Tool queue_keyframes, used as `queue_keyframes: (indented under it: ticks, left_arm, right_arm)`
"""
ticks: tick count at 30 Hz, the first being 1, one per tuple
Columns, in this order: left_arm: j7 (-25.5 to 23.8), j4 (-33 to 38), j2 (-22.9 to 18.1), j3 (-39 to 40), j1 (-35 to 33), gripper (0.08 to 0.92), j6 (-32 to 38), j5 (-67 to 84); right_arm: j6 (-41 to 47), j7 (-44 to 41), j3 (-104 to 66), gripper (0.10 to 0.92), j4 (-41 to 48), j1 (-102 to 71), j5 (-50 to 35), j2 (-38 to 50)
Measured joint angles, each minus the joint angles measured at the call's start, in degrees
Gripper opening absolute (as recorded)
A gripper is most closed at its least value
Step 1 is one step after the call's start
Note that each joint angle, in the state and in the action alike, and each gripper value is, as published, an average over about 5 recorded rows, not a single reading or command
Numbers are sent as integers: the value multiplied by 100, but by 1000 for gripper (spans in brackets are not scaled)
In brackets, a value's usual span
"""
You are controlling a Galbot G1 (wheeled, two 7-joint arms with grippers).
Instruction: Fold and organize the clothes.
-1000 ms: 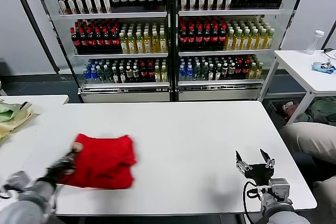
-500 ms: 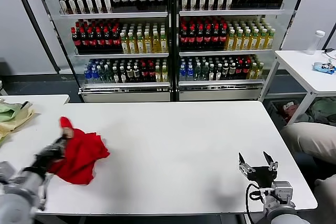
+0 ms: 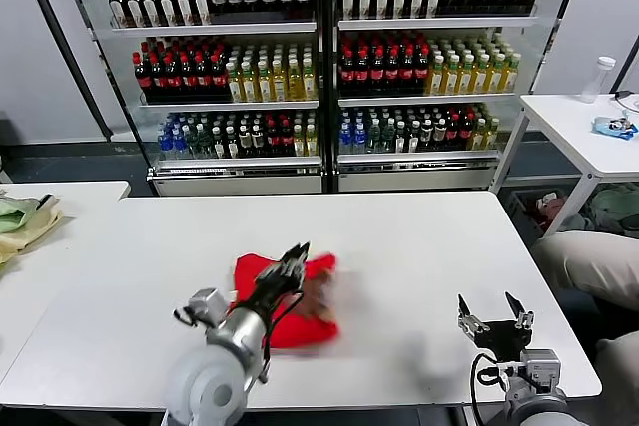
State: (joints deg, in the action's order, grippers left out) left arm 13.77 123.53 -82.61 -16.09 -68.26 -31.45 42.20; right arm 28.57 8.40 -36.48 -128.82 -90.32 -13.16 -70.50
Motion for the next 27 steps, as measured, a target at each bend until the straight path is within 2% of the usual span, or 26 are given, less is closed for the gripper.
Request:
queue_keyframes:
  ticks: [3, 7, 12, 17, 27]
  left_arm:
    - [59, 22, 174, -33, 278, 420, 64, -49]
    - [19, 16, 604, -460, 363, 532, 204, -200]
    - [-210, -123, 1081, -1149, 97, 680, 544, -626]
    - [-421, -265, 1319, -1580, -202, 793, 933, -1107]
    - [-615, -411, 1485, -1976, -603, 823, 1406, -1655]
  right_arm:
    - [18, 5, 46, 823, 48, 68, 2, 19]
    - [60, 19, 170, 823, 141, 237, 0, 32]
    - [145, 65, 550, 823, 348, 645, -109, -4]
    - [254, 206, 1230, 823, 650, 1247, -556, -105]
    - [378, 696, 2535, 823, 1360, 2031, -1692, -397]
